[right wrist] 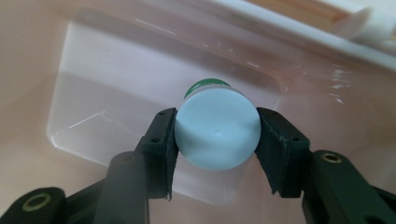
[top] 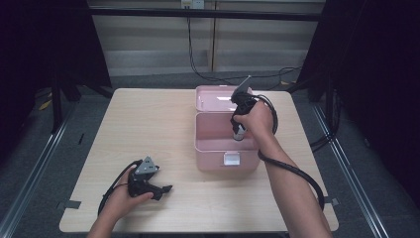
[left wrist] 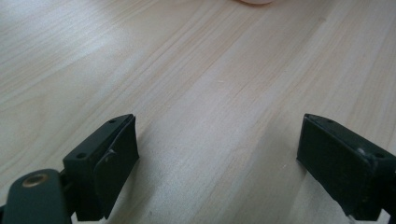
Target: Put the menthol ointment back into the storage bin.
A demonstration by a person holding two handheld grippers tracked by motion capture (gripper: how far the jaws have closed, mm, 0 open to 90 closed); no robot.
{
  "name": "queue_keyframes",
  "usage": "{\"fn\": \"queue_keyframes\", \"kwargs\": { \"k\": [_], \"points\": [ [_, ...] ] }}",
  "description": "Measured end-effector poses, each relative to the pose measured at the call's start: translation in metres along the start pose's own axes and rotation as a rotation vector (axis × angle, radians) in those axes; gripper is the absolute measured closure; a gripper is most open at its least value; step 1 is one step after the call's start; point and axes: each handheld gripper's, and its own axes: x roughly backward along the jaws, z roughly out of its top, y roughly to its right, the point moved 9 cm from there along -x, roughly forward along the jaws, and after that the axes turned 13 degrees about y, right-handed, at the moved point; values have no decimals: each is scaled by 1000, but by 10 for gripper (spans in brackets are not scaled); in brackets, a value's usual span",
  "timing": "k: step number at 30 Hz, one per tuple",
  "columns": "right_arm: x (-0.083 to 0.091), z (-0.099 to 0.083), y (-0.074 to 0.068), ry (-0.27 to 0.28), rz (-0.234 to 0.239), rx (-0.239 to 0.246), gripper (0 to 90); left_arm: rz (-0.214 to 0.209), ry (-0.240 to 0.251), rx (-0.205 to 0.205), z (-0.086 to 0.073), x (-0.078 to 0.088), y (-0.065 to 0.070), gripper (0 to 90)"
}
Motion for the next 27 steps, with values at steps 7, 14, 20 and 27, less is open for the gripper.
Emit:
{"fn": "queue_keyframes", "kwargs": {
  "k": [7, 14, 20, 27],
  "points": [
    [-10, 0, 2, 6, -6, -5, 505, 0, 0, -1, 0, 0, 0, 118],
    [-14, 2, 7, 18, -16, -16, 505, 0, 0, -1, 0, 0, 0, 118],
    [-23, 2, 4, 28, -11, -5, 504, 0, -1, -2, 0, 0, 0, 118],
    [-30, 3, 3, 37, -22, 3, 503, 0, 0, 0, 0, 0, 0, 118]
  ]
}}
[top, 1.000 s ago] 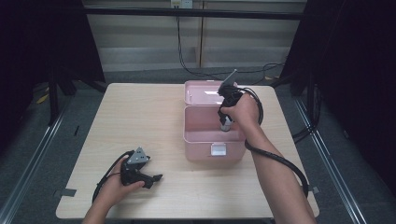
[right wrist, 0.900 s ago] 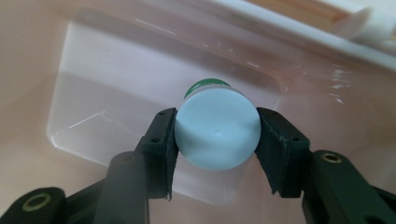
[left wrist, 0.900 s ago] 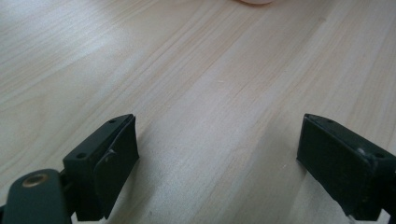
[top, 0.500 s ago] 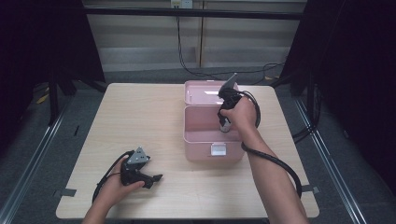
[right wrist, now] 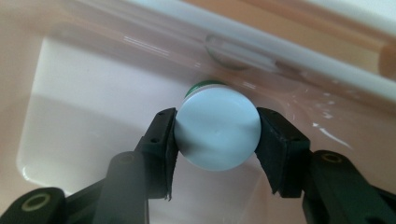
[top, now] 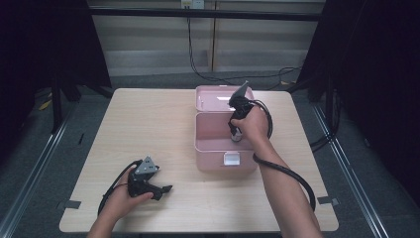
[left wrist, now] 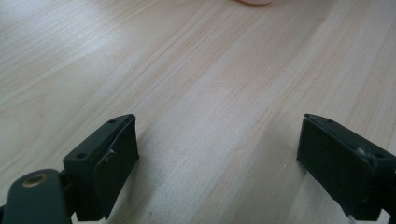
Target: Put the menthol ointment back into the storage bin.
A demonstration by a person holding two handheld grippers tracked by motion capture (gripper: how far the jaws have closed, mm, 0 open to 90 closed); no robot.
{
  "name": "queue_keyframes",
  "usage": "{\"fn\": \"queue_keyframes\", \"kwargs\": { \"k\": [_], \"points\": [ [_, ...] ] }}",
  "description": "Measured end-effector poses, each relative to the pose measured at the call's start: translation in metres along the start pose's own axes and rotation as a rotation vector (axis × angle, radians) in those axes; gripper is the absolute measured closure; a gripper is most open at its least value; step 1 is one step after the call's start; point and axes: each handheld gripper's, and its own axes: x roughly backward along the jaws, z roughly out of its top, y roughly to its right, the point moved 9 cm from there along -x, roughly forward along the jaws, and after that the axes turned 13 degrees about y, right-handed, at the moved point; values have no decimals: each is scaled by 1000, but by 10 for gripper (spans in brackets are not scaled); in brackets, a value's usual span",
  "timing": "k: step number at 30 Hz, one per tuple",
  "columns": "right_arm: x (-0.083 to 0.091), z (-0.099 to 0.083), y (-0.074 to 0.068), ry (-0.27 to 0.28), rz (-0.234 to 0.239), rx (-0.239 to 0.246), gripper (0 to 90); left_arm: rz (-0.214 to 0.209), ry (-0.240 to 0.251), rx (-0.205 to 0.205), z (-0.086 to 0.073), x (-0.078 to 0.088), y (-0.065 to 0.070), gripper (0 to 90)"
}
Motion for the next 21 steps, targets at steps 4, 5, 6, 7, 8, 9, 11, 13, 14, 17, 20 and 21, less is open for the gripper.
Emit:
{"fn": "queue_keyframes", "kwargs": {
  "k": [4, 5, 6, 7, 8, 9, 11, 13, 14, 17, 20, 21],
  "points": [
    [-4, 0, -1, 9, -1, 10, 501, 0, 0, -1, 0, 0, 0, 118],
    [-4, 0, -2, 4, 0, 11, 501, 0, 0, -1, 0, 0, 0, 118],
    [-5, 0, -2, 7, -1, 12, 501, 0, 0, -1, 0, 0, 0, 119],
    [-6, 0, -2, 10, -3, 16, 502, 0, 0, 0, 0, 0, 0, 118],
    [-6, 0, -2, 7, -5, 19, 501, 0, 0, 0, 0, 0, 0, 119],
    [-6, 0, -2, 10, -7, 22, 502, 0, 0, 0, 0, 0, 0, 118],
    [-7, -1, -3, 4, -1, 17, 501, -1, 0, 0, 0, 0, 0, 118],
    [-8, -1, -2, 5, 0, 17, 501, 0, 0, -1, 0, 0, 0, 119],
    [-8, -1, -2, 5, 0, 17, 501, 0, 0, -1, 0, 0, 0, 118],
    [-11, -3, -2, 6, -3, 18, 500, 2, 2, 0, 0, 0, 0, 118],
    [-14, -5, -3, 1, -5, 28, 499, 3, 2, -2, 0, 0, 0, 119],
    [-15, -5, -3, 5, -2, 30, 498, 2, 3, -1, 0, 0, 0, 119]
  ]
}}
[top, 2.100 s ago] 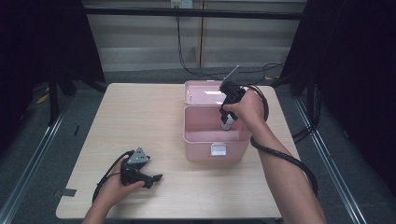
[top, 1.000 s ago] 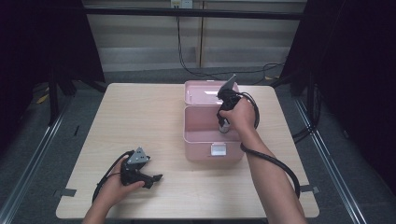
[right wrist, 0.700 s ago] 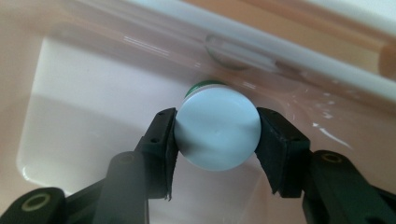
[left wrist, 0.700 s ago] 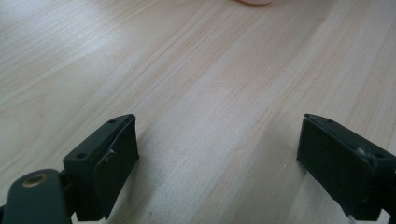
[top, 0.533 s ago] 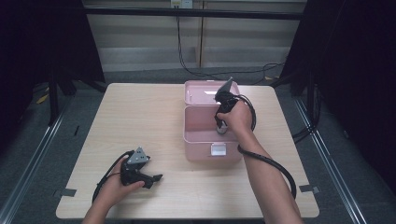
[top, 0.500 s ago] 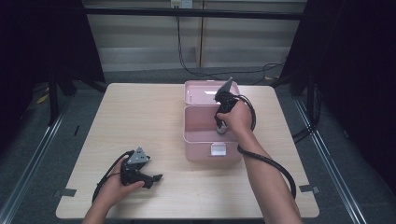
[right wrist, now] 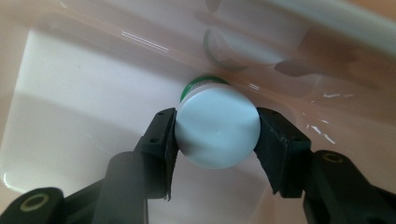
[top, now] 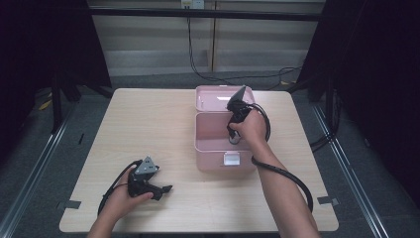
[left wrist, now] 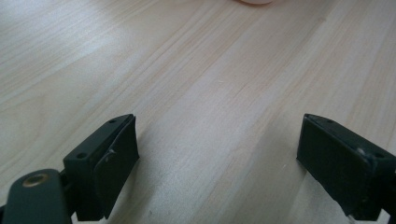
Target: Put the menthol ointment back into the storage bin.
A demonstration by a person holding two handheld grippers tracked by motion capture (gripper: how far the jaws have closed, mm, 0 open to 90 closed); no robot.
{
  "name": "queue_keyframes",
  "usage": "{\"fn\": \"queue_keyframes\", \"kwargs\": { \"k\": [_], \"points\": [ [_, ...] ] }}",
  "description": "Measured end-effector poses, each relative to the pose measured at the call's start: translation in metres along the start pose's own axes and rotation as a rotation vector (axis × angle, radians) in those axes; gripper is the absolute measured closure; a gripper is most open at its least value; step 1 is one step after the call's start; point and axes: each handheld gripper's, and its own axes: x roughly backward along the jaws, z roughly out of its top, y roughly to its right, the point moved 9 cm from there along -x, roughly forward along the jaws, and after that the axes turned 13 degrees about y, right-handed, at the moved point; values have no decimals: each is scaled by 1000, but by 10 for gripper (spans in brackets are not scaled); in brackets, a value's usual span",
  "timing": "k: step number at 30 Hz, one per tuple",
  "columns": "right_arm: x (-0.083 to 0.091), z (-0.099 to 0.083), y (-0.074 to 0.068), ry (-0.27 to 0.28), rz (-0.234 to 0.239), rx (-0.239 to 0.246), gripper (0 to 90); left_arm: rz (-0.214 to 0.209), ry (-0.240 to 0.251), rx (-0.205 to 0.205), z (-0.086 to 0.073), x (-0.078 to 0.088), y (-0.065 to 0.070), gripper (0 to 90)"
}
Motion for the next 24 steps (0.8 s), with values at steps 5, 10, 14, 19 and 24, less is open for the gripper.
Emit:
{"fn": "queue_keyframes", "kwargs": {
  "k": [5, 10, 14, 19, 24],
  "points": [
    [0, 0, -1, -1, -4, 11, 497, 0, 0, -1, 0, 0, 0, 119],
    [0, 1, -4, -2, 4, 12, 477, -1, 0, 1, 0, 0, 0, 119],
    [0, 1, -4, -8, 8, 5, 474, -3, 0, 2, 0, 0, 0, 120],
    [3, 1, -3, -2, 17, -7, 459, -2, 0, 3, 0, 0, 0, 120],
    [7, 1, -1, 1, 14, -4, 435, -3, 1, 4, 0, 0, 1, 121]
  ]
}}
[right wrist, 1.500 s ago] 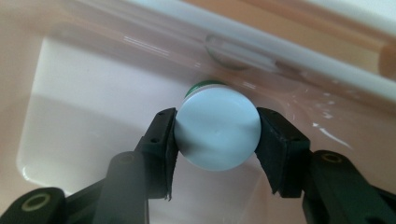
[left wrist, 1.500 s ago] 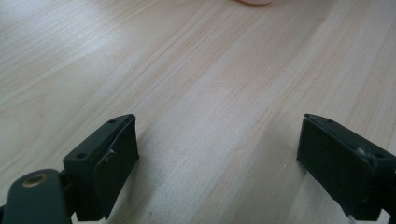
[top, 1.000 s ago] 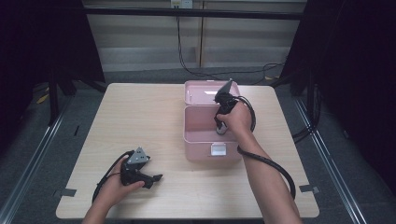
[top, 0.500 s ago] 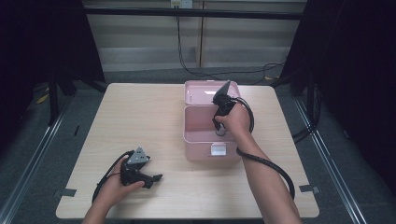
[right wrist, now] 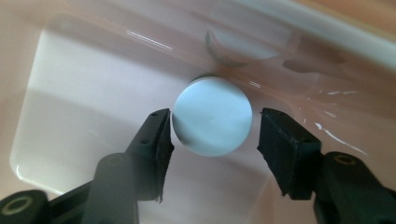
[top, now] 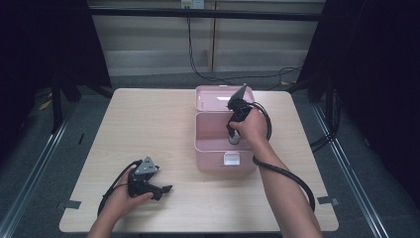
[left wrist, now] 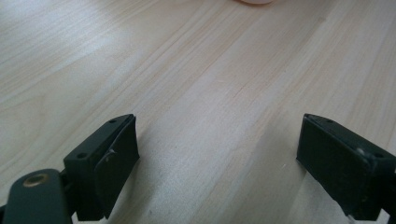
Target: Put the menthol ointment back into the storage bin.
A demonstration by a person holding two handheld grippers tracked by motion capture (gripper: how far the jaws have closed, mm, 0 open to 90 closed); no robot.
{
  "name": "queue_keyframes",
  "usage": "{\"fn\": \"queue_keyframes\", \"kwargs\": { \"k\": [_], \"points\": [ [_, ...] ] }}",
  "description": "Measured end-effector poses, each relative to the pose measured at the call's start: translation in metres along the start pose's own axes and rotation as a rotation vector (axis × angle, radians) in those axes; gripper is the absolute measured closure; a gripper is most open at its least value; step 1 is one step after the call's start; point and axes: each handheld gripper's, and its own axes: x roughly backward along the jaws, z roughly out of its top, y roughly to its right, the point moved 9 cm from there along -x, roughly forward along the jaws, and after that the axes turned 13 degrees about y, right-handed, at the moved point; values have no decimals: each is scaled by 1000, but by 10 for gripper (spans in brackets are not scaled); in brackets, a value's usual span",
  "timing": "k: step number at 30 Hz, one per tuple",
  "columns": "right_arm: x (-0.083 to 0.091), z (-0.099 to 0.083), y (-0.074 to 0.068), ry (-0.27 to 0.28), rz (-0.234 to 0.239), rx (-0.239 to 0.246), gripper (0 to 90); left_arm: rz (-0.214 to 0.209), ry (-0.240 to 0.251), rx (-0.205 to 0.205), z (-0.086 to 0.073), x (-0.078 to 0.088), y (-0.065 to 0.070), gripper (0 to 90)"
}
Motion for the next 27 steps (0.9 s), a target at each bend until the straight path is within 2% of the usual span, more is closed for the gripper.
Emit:
{"fn": "queue_keyframes", "kwargs": {
  "k": [9, 21, 22, 27],
  "points": [
    [11, -1, 0, 0, 12, -7, 393, -1, -2, 2, 0, 0, 0, 121],
    [24, -1, 1, -7, 7, 17, 351, -3, -1, 4, 0, 0, 0, 121],
    [28, 0, 2, 6, 2, 32, 331, -3, -1, 4, 0, 0, 0, 121],
    [38, 1, 1, 23, 9, 44, 304, -5, -1, 4, 0, 0, 0, 121]
  ]
}}
